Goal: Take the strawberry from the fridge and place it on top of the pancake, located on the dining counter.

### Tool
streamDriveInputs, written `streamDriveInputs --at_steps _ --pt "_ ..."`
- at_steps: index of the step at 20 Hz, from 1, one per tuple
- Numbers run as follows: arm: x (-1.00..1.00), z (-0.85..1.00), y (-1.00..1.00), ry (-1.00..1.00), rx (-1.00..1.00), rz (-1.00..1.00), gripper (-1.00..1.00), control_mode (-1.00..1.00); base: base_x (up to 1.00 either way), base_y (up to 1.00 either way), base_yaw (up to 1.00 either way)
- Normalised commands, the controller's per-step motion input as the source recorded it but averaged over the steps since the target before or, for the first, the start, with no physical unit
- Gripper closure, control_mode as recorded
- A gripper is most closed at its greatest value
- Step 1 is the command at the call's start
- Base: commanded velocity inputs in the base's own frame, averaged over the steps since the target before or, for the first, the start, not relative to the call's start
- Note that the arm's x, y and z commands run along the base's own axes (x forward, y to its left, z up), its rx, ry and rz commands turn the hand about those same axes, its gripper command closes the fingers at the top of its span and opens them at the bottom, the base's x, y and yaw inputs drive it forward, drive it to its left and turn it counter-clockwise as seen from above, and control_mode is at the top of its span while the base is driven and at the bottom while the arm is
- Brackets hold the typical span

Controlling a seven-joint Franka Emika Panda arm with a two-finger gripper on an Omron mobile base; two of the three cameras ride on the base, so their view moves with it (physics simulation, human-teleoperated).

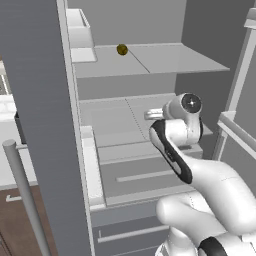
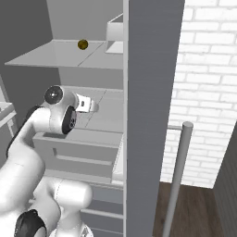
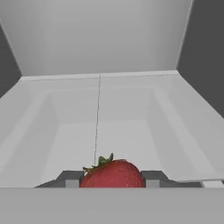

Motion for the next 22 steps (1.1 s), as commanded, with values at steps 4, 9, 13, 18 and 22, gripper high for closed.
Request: streamDriveInputs --at_steps 4,9,13,18,22 --pt "-0.86 0.66 -0.03 0.0 0.0 0.0 1.0 -1.0 0.0 0.0 0.0" --pt "-0.86 0.48 0.0 0.0 0.0 0.0 1.0 -1.0 0.0 0.0 0.0" --pt "-0.75 0.4 0.0 0.0 0.0 0.0 1.0 -1.0 0.0 0.0 0.0" --pt "-0.56 0.26 -0.02 0.0 0.0 0.0 1.0 -1.0 0.0 0.0 0.0" --pt "-0.15 -0.02 0.0 0.0 -0.01 0.01 1.0 -1.0 0.0 0.0 0.0"
